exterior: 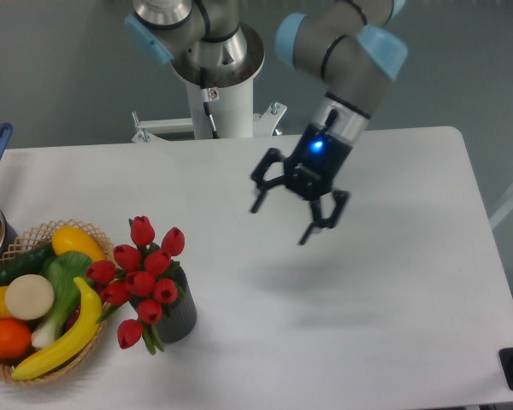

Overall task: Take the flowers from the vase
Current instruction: 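Move the open gripper toward the red tulips in the grey vase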

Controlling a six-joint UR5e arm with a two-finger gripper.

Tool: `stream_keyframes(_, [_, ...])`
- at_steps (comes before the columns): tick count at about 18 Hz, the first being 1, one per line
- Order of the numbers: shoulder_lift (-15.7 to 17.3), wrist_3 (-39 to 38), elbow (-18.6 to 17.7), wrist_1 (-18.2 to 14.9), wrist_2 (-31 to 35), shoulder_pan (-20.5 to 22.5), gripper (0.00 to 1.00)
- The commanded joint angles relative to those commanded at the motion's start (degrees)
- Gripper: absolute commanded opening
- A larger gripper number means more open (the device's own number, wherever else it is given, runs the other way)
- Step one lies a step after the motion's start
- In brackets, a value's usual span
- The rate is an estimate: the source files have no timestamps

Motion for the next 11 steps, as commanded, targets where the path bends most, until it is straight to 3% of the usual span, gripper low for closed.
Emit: stream_keyframes(11, [-7.4, 0.0, 3.4, 1.2, -2.9, -8.1, 1.00])
